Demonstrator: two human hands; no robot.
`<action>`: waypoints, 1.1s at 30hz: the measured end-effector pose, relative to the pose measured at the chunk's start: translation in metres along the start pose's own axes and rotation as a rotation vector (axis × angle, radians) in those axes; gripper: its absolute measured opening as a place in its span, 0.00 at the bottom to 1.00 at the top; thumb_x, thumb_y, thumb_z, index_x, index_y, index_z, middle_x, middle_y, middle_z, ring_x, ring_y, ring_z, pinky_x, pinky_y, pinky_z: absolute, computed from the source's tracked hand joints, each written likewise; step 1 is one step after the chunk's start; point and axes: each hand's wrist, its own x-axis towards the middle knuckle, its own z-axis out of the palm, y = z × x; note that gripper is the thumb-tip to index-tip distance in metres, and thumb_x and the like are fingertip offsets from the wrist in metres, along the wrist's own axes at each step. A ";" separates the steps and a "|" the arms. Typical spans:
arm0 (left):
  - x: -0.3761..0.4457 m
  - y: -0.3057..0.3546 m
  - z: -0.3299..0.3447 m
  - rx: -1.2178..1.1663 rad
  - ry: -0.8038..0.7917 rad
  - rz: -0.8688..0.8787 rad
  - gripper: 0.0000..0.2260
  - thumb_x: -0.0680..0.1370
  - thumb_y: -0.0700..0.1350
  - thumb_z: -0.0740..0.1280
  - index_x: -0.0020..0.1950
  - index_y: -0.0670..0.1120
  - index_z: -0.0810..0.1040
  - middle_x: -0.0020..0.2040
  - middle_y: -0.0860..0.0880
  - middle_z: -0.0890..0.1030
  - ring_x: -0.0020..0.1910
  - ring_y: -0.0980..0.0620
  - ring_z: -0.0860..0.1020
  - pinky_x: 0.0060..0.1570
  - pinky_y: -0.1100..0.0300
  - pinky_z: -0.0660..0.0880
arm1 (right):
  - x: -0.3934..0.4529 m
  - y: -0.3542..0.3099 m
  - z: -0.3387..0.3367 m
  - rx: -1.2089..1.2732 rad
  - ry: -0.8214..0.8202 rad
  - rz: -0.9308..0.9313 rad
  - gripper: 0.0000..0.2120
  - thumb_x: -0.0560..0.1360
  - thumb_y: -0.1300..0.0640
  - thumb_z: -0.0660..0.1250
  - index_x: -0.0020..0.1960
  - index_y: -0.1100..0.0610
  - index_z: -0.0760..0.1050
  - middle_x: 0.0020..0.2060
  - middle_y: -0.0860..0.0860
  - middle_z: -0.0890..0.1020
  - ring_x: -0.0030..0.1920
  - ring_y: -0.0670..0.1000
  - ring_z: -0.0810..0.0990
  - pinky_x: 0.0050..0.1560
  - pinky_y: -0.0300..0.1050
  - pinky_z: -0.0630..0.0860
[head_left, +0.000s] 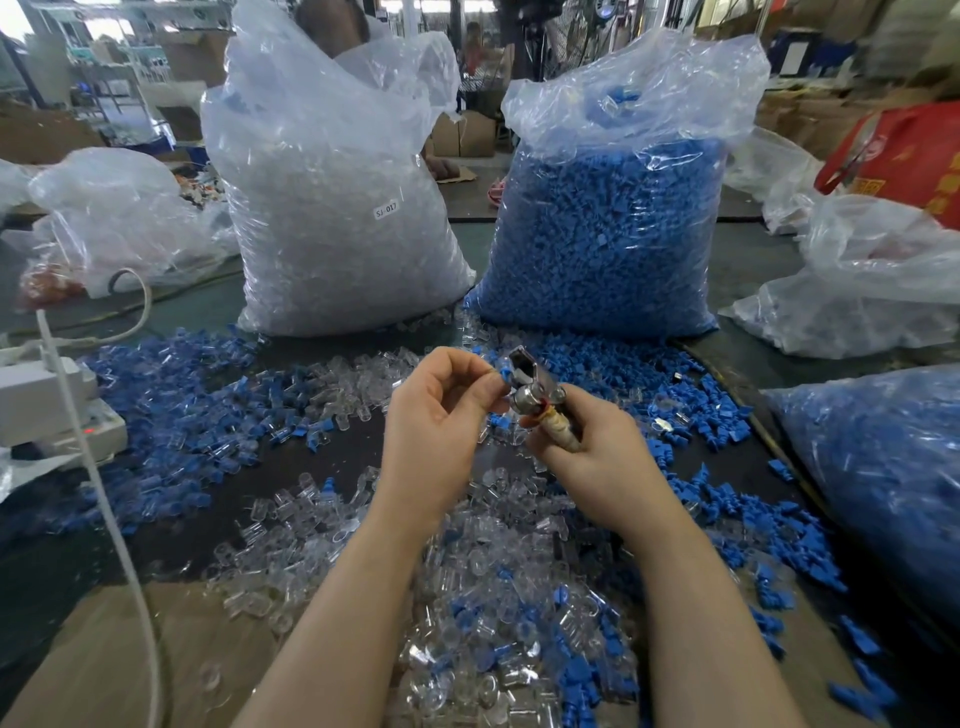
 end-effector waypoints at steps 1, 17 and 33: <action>0.000 0.000 -0.001 -0.002 -0.007 0.003 0.03 0.78 0.35 0.68 0.45 0.42 0.78 0.39 0.51 0.81 0.40 0.56 0.81 0.46 0.62 0.79 | 0.000 0.000 0.000 -0.007 -0.001 -0.002 0.08 0.72 0.59 0.67 0.48 0.47 0.77 0.35 0.45 0.80 0.38 0.52 0.77 0.42 0.58 0.77; 0.000 0.000 -0.002 0.006 -0.003 0.009 0.05 0.78 0.35 0.68 0.45 0.44 0.78 0.39 0.49 0.81 0.40 0.55 0.80 0.46 0.62 0.79 | -0.002 -0.005 0.004 -0.113 0.046 -0.003 0.08 0.65 0.57 0.60 0.42 0.54 0.75 0.29 0.50 0.77 0.33 0.55 0.74 0.35 0.56 0.75; 0.008 -0.001 -0.016 -0.054 0.140 -0.205 0.02 0.76 0.37 0.70 0.45 0.43 0.81 0.39 0.48 0.85 0.40 0.53 0.84 0.42 0.65 0.79 | -0.003 -0.003 0.005 -0.154 0.069 0.009 0.04 0.69 0.57 0.63 0.44 0.52 0.73 0.31 0.48 0.77 0.35 0.52 0.73 0.34 0.49 0.69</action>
